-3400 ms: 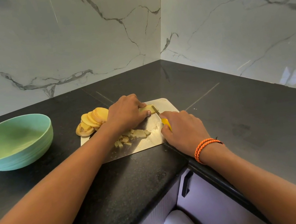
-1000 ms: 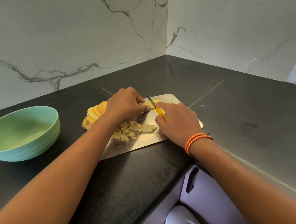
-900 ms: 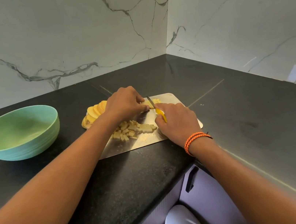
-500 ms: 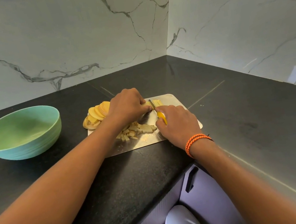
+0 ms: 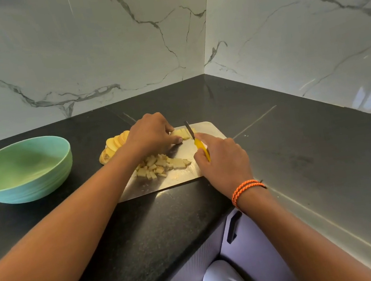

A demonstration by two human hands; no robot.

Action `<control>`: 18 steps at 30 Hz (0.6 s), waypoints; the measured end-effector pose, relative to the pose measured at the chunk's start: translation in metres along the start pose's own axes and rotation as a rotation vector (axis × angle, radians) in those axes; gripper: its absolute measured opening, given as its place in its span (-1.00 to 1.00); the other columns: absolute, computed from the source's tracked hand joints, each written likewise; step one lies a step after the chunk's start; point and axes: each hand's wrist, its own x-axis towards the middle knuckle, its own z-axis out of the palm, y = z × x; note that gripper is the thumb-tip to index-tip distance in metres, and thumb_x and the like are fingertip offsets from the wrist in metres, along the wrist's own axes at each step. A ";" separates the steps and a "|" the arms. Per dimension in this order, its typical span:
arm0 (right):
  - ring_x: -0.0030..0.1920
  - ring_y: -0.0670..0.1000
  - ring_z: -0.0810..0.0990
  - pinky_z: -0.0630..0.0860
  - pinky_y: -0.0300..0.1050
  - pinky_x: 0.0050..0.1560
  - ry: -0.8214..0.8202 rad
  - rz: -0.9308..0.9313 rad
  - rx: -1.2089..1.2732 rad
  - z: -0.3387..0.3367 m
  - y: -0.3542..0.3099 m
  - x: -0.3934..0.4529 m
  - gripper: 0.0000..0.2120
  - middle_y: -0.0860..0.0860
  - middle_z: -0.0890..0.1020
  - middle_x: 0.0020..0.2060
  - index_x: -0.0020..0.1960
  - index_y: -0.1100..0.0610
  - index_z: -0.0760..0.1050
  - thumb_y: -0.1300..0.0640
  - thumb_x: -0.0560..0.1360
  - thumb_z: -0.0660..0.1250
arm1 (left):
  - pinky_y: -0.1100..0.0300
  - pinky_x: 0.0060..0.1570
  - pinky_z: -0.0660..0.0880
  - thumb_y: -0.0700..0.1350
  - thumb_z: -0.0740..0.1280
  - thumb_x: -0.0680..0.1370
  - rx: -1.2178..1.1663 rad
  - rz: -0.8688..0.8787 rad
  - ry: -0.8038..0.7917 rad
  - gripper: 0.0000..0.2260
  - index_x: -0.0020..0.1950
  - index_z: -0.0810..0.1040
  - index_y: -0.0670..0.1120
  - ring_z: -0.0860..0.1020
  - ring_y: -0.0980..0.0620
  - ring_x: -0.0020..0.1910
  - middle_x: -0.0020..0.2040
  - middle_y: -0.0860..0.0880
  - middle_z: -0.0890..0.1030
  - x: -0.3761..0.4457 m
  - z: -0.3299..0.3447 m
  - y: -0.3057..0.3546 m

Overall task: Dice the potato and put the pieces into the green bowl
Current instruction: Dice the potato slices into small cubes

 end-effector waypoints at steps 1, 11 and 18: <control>0.01 0.17 0.60 0.48 0.03 -0.07 -0.019 0.001 0.005 0.003 -0.002 0.006 -0.55 0.10 0.69 0.00 0.49 -0.10 0.43 0.01 0.61 0.18 | 0.24 -0.30 0.47 0.15 0.55 0.51 -0.029 -0.003 -0.020 -0.62 0.21 0.74 -0.06 0.64 0.07 -0.13 0.09 0.01 0.76 0.002 -0.002 -0.003; 0.04 0.13 0.58 0.47 -0.01 -0.06 -0.077 -0.032 -0.038 0.022 -0.002 0.032 -0.57 0.10 0.66 0.05 0.48 -0.08 0.45 -0.01 0.62 0.18 | 0.24 -0.26 0.50 0.07 0.55 0.54 -0.066 0.020 -0.006 -0.71 0.20 0.76 -0.03 0.63 0.09 -0.13 0.07 0.04 0.76 0.007 0.002 -0.012; 0.10 0.15 0.58 0.49 0.04 0.03 -0.101 -0.047 -0.093 0.029 -0.004 0.034 -0.64 0.08 0.63 0.15 0.38 -0.02 0.51 -0.02 0.62 0.18 | 0.19 -0.25 0.56 0.11 0.54 0.53 -0.034 0.022 0.023 -0.71 0.17 0.77 -0.02 0.63 0.10 -0.14 0.06 0.06 0.76 0.004 0.002 -0.010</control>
